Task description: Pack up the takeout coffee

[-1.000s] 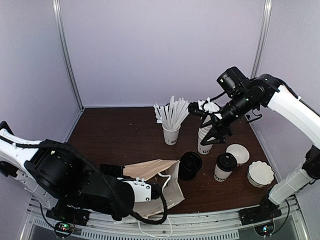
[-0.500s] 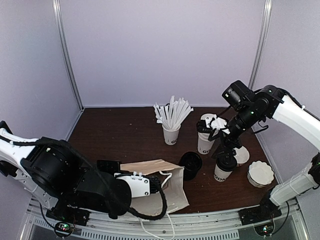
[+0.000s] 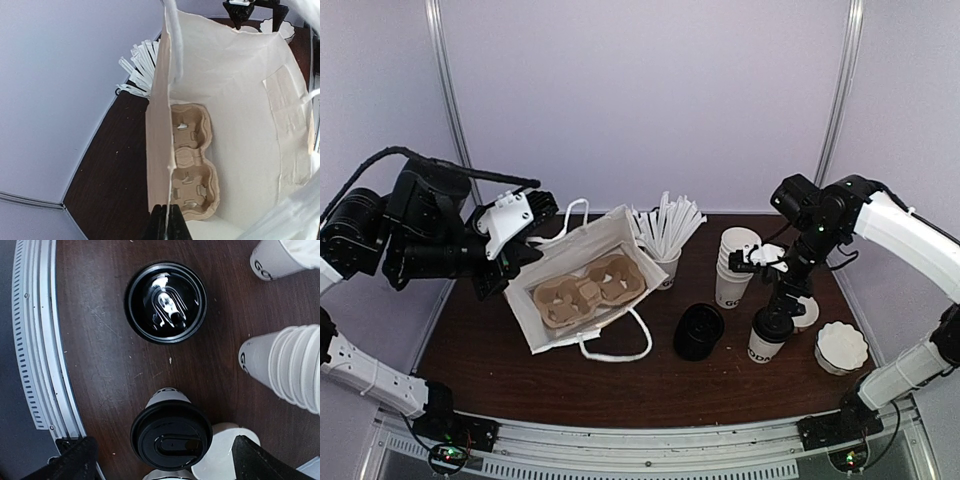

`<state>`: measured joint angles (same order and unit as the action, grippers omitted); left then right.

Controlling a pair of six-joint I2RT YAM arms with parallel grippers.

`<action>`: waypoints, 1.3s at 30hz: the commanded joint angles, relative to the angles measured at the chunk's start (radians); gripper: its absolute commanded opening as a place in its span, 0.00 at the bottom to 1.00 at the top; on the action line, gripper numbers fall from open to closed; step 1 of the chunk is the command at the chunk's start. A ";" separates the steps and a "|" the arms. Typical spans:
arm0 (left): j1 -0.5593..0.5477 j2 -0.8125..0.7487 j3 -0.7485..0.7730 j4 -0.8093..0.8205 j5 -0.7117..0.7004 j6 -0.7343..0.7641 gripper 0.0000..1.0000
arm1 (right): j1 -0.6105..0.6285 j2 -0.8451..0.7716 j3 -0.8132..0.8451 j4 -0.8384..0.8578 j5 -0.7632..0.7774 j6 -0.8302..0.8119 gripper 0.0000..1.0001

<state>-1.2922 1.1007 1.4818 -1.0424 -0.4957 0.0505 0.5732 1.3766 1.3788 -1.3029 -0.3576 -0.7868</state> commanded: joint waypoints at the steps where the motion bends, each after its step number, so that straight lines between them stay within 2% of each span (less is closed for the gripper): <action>1: 0.109 0.057 0.031 0.033 0.239 0.002 0.00 | -0.102 0.011 -0.041 -0.058 0.022 -0.046 1.00; 7: 0.313 0.122 0.099 -0.044 0.524 -0.046 0.00 | -0.130 -0.020 -0.100 -0.063 0.013 -0.079 0.99; 15: 0.478 0.232 0.312 -0.179 0.735 -0.047 0.00 | -0.131 -0.027 -0.088 -0.074 -0.036 -0.077 1.00; 18: 0.504 0.275 0.392 -0.239 0.787 -0.047 0.00 | -0.131 -0.025 -0.090 -0.076 -0.032 -0.082 1.00; 24: 0.513 0.292 0.452 -0.243 0.807 -0.091 0.00 | -0.131 -0.017 -0.086 -0.081 -0.052 -0.089 1.00; 39: 0.555 0.305 0.381 -0.249 0.900 -0.129 0.00 | -0.131 -0.010 -0.064 -0.089 -0.081 -0.084 0.99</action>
<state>-0.7498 1.3991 1.8820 -1.3117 0.3477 -0.0654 0.4469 1.3762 1.2896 -1.3758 -0.4137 -0.8654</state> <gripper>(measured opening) 0.014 0.994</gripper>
